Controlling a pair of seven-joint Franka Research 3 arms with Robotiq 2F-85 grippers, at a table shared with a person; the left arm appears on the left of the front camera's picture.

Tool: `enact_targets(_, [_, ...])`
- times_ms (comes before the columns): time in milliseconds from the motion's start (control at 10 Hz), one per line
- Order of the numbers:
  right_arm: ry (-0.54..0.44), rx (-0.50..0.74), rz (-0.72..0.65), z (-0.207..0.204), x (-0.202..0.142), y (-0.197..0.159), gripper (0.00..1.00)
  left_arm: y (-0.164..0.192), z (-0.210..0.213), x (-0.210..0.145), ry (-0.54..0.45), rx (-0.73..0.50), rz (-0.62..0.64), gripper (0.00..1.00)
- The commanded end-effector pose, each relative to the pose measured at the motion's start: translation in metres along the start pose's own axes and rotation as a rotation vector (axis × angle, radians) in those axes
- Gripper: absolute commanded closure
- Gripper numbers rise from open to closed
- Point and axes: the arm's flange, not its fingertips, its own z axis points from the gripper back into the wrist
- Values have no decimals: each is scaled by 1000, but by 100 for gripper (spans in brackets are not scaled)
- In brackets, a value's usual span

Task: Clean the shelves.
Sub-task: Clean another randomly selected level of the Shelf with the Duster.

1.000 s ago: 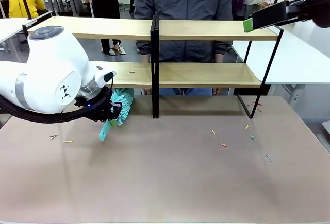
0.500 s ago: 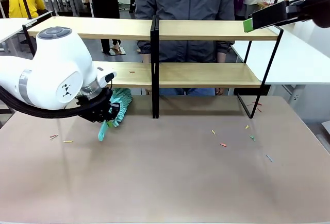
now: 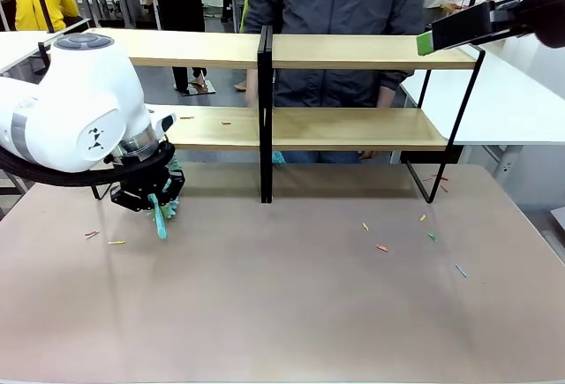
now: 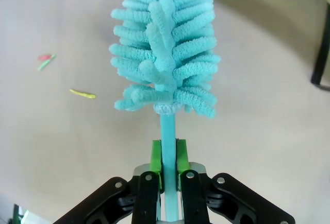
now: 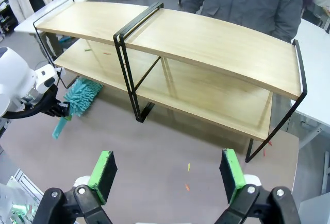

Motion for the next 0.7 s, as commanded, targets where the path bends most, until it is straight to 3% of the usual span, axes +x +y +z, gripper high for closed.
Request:
enact_targets(0, [-2,0,-2,-1,1,0,0,8,3,-2,-23,34,178,88])
enact_targets(200, [-2,0,-2,-1,1,0,0,18,10,-2,-2,29,225,88])
enact_targets(400, [-2,0,-2,-1,1,0,0,19,9,-4,80,78,248,88])
enact_targets(600, [-2,0,-2,-1,1,0,0,26,18,-21,159,96,203,88])
